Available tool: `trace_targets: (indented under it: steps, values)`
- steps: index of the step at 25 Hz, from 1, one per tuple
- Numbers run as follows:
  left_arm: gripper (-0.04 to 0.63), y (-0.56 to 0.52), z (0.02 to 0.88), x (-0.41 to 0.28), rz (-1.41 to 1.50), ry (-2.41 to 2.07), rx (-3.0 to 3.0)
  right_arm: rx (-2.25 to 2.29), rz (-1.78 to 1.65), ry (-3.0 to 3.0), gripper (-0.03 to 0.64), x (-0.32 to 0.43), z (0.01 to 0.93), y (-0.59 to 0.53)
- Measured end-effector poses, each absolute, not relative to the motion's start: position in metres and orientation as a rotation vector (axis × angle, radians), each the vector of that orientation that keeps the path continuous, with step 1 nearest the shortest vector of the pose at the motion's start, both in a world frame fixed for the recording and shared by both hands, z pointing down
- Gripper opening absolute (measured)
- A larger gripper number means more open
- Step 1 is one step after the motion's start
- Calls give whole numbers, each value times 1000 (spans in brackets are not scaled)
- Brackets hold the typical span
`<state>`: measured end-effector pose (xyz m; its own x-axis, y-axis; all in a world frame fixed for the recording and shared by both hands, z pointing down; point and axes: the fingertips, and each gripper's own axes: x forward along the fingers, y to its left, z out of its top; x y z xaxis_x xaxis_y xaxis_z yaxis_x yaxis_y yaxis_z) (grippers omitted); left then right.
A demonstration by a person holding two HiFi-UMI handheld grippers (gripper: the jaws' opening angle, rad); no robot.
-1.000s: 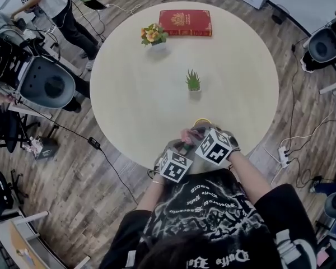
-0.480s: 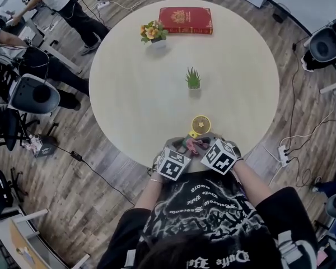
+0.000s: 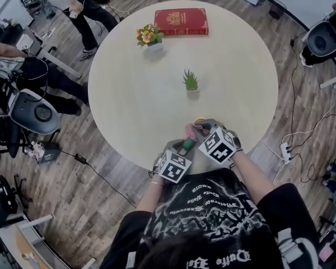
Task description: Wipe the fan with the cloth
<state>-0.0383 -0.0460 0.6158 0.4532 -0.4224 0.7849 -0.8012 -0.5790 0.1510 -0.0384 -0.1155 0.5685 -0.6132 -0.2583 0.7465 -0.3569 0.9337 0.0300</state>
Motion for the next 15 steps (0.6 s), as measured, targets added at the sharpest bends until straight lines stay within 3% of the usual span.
trace_targets:
  steps: [15]
  values:
    - [182,-46,616,-37,960,-1038,2182,534,12,-2218,34,-24,563,-164]
